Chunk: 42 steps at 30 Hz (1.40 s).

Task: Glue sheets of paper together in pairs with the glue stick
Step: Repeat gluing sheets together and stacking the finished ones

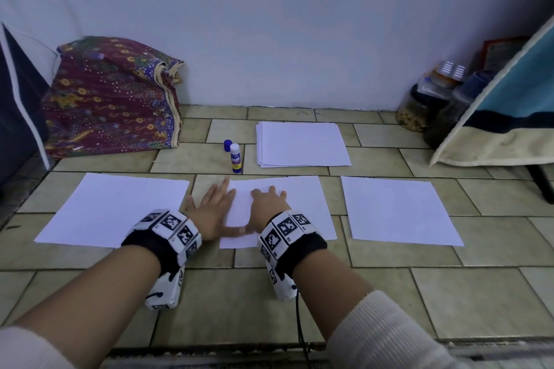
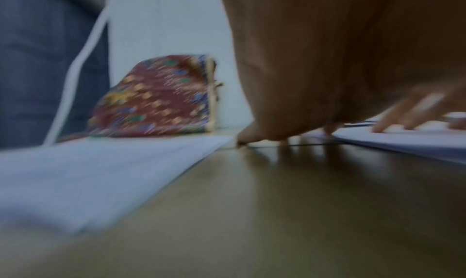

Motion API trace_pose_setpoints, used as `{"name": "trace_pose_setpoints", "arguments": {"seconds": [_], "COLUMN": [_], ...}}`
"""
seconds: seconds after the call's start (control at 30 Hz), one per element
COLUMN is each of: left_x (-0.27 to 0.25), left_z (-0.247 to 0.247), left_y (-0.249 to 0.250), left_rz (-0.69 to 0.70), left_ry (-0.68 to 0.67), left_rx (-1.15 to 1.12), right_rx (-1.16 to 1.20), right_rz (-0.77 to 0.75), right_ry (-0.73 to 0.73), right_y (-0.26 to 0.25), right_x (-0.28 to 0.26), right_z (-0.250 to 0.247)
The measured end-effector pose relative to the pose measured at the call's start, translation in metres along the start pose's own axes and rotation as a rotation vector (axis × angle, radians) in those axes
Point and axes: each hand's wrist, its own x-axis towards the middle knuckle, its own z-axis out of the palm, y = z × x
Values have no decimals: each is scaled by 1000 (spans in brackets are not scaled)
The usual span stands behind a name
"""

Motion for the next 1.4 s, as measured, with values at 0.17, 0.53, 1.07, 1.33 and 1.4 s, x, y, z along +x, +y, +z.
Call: {"name": "trace_pose_setpoints", "arguments": {"seconds": [0.17, 0.53, 1.07, 1.33, 1.4], "left_x": [-4, -4, 2, 2, 3], "left_z": [-1, -1, 3, 2, 3], "left_y": [11, 10, 4, 3, 3], "left_rz": [-122, -113, -103, -77, -82], "left_ry": [45, 56, -6, 3, 1], "left_rx": [295, 249, 194, 149, 166], "right_rx": [-6, -60, -1, 18, -31], "right_rz": [-10, 6, 34, 58, 72], "right_ry": [14, -19, -79, -55, -77], "right_y": [6, 3, 3, 0, -5], "right_x": [0, 10, -9, -12, -6], "right_z": [0, 10, -2, 2, 3]}}
